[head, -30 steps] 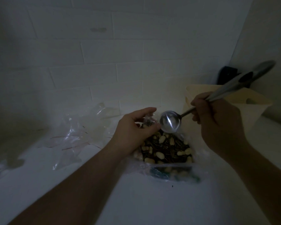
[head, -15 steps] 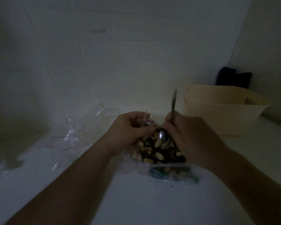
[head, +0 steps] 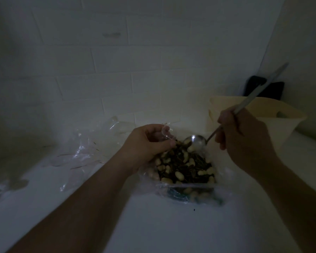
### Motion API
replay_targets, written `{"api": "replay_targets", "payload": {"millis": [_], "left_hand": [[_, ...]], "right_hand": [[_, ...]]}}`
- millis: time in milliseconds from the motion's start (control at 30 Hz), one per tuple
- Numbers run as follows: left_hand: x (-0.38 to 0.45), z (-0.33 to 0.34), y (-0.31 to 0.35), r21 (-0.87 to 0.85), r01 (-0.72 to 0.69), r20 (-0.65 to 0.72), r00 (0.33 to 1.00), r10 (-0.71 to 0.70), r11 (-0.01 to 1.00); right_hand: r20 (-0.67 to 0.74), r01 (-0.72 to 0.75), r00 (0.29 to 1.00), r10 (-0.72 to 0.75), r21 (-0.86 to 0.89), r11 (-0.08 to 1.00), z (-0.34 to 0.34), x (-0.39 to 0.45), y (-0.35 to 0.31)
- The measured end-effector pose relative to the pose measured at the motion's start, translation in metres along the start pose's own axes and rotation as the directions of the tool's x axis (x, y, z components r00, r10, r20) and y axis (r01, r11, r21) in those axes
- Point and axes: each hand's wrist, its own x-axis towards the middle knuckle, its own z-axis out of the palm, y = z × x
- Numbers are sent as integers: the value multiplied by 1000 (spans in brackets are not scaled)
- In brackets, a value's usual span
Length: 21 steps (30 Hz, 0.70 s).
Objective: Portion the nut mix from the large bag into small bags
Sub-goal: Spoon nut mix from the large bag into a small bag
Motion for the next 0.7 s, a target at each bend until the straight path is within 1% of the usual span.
{"api": "replay_targets", "payload": {"millis": [100, 167, 233, 333, 400, 467, 700], "left_hand": [[-3, 2, 2, 58, -11, 5, 1000, 11, 998], [-5, 4, 3, 98, -17, 13, 1000, 15, 995], [-4, 4, 2, 123, -18, 16, 1000, 16, 992], [-6, 6, 4, 124, -19, 16, 1000, 17, 992], [-7, 8, 6, 122, -24, 19, 1000, 21, 992], [-7, 9, 8, 111, -24, 16, 1000, 22, 993], [-5, 6, 3, 143, 7, -16, 1000, -5, 990]], "right_hand": [[-48, 116, 992, -117, -33, 993, -12, 9, -14], [-61, 176, 983, -176, -8, 984, -15, 14, -25], [-33, 244, 969, -244, 2, 970, -11, 15, -36], [40, 378, 926, -376, -97, 921, 0, 13, -43], [59, 442, 897, -438, -133, 887, 5, 11, -44], [68, 482, 876, -477, -147, 864, 8, 9, -41], [-11, 536, 842, -539, -86, 840, 21, 7, -14]]}}
